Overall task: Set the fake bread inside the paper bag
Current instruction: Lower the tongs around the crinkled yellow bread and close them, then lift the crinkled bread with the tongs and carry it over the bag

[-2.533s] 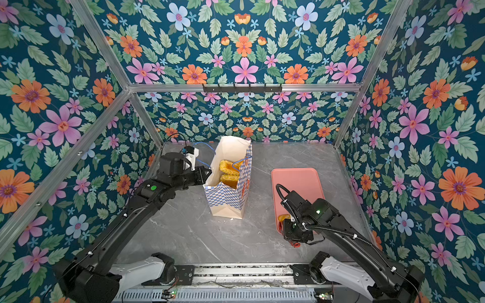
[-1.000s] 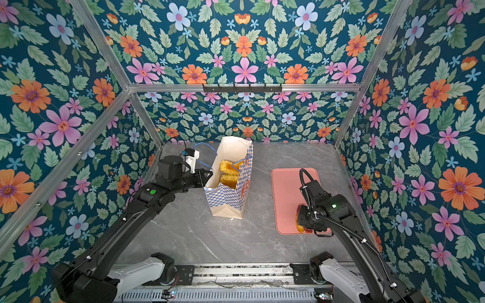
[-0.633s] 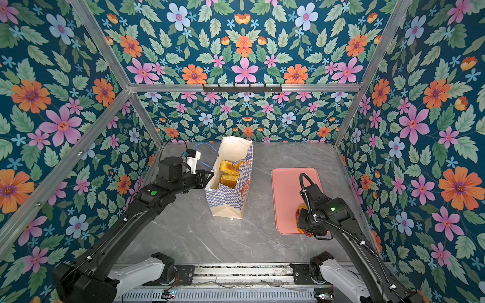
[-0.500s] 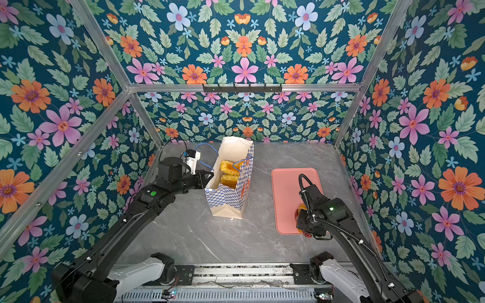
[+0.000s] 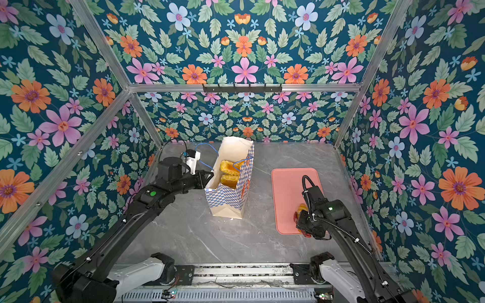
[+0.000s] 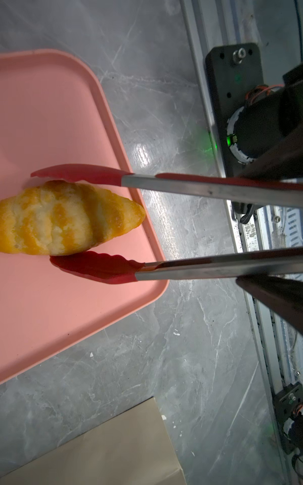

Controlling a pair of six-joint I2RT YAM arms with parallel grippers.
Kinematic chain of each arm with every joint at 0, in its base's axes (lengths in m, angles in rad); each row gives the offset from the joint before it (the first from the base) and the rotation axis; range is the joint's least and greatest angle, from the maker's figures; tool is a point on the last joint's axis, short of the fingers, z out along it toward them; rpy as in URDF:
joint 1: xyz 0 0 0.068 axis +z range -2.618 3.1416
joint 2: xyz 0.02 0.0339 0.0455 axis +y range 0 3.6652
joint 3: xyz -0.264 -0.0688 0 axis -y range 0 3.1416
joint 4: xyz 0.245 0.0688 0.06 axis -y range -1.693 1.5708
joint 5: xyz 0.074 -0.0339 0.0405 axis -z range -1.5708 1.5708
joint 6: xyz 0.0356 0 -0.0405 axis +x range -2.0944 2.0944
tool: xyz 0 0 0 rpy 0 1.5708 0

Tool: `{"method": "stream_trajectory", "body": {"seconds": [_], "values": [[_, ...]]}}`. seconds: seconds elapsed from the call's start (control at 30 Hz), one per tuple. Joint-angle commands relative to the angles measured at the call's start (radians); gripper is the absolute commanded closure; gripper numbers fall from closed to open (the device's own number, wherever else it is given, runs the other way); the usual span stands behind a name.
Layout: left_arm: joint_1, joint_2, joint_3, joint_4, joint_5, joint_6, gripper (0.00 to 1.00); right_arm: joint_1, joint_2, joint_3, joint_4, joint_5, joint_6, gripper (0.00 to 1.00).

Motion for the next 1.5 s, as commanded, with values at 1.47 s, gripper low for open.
{"method": "stream_trajectory", "body": {"seconds": [1.47], "values": [[-0.001, 0.011, 0.128, -0.148, -0.114, 0.002, 0.82, -0.008, 0.155, 0.593, 0.003, -0.156, -0.110, 0.63]]}}
